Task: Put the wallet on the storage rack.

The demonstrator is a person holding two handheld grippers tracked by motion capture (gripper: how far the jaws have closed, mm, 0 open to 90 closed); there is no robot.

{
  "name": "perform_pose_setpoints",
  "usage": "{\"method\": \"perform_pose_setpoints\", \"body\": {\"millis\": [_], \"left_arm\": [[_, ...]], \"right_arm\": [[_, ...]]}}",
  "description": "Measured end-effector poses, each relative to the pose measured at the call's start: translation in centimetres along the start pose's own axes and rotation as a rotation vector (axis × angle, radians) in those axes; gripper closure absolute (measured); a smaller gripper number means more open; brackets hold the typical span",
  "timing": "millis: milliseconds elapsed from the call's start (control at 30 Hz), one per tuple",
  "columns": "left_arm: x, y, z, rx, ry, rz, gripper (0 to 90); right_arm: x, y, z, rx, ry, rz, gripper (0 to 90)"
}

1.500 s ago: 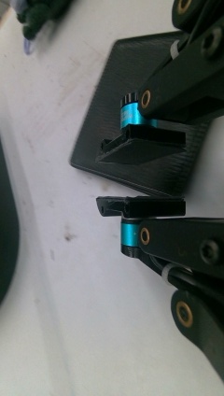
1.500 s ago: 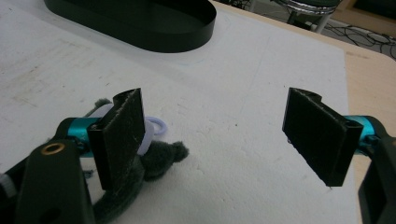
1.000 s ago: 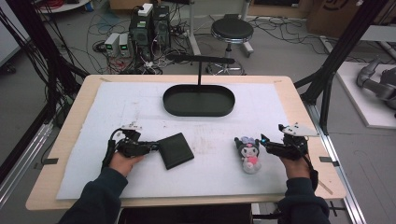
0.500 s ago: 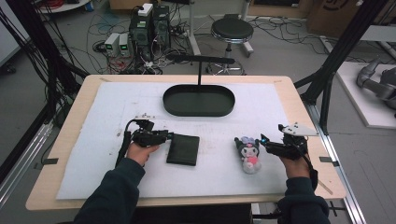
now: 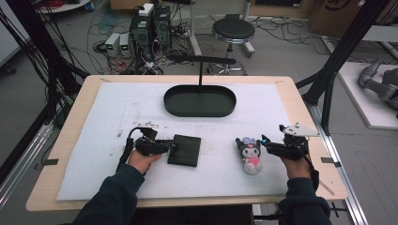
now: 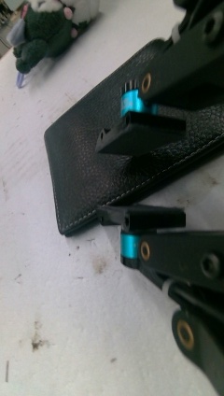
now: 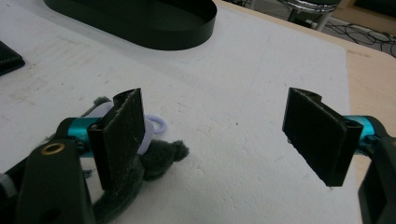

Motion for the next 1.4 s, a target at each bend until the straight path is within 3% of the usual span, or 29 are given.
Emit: {"method": "perform_pose_setpoints", "body": {"millis": [33, 67, 100, 133, 233, 300, 333, 367, 400, 433, 533, 600, 633, 667, 767, 867, 967, 1233, 1400], "left_arm": [[0.0, -0.1, -0.1, -0.008, 0.006, -0.001, 80.5], [0.0, -0.2, -0.2, -0.023, 0.012, -0.009, 80.5], [0.1, -0.4, -0.3, -0.033, 0.012, 0.001, 89.6], [0.0, -0.4, -0.3, -0.037, -0.007, 0.027, 89.9], [-0.5, -0.4, -0.3, -0.043, -0.01, 0.076, 89.9], [-0.4, -0.4, -0.3, -0.053, -0.023, 0.044, 89.8], [-0.1, -0.4, -0.4, -0.062, -0.033, 0.01, 87.2], [0.2, -0.4, -0.3, -0.06, -0.038, -0.011, 77.1], [0.4, -0.4, -0.2, -0.048, -0.056, -0.021, 77.1], [0.5, -0.3, -0.1, -0.033, -0.079, -0.007, 65.8], [0.0, 0.0, 0.3, -0.005, -0.091, 0.063, 59.0], [-0.2, 0.2, 0.3, -0.003, -0.082, 0.075, 53.7], [-0.2, 0.2, 0.3, -0.002, -0.065, 0.064, 54.4], [-0.2, 0.2, 0.4, 0.001, -0.042, 0.039, 60.9], [-0.3, 0.2, 0.4, -0.001, -0.022, 0.021, 69.8], [-0.3, 0.2, 0.3, -0.015, -0.04, 0.017, 74.8], [-0.2, 0.2, 0.3, -0.031, -0.067, 0.041, 84.3], [-0.6, 0.1, -0.1, -0.088, -0.142, 0.142, 86.8], [-0.8, -1.0, -1.0, -0.135, -0.132, 0.161, 87.0]], "right_arm": [[0.0, 0.0, 0.0, -0.003, 0.002, -0.001, 21.5], [0.0, 0.0, 0.0, -0.003, 0.002, -0.001, 21.5], [-0.1, 0.0, 0.0, -0.001, 0.002, 0.001, 21.5], [-0.1, 0.0, 0.0, -0.002, 0.005, 0.002, 21.5], [-0.1, 0.0, 0.1, -0.001, 0.006, 0.003, 21.5], [-0.2, 0.0, 0.1, 0.0, 0.004, 0.003, 21.5], [-0.1, 0.0, 0.1, 0.001, 0.006, 0.004, 21.5], [-0.1, 0.0, 0.0, 0.0, 0.006, 0.003, 21.5], [-0.1, 0.0, 0.0, 0.0, 0.006, 0.003, 21.5], [-0.2, 0.0, 0.1, -0.001, 0.003, 0.004, 21.5], [-0.2, 0.0, 0.1, 0.001, 0.009, 0.004, 21.5], [-0.2, 0.1, 0.1, 0.004, 0.006, 0.003, 21.5], [-0.1, 0.1, 0.1, 0.003, 0.003, 0.002, 21.5], [-0.1, 0.1, 0.1, 0.003, 0.005, 0.001, 21.5], [0.0, 0.1, 0.1, 0.003, 0.005, 0.0, 21.5], [0.0, 0.2, 0.1, 0.005, 0.005, 0.0, 21.5], [0.0, 0.3, 0.0, 0.003, -0.001, 0.0, 21.5], [-0.3, 0.1, 0.2, 0.006, 0.01, 0.012, 21.5], [-0.4, 0.1, 0.2, 0.004, 0.009, 0.013, 21.5]]}}
Point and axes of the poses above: each handheld gripper's, and its own axes: y roughly forward along the jaws, z roughly out of its underside, x roughly to its left, the point moved 4 cm from there along y, roughly forward along the jaws, and after that the axes turned 14 degrees about -x, right-handed, at the moved point
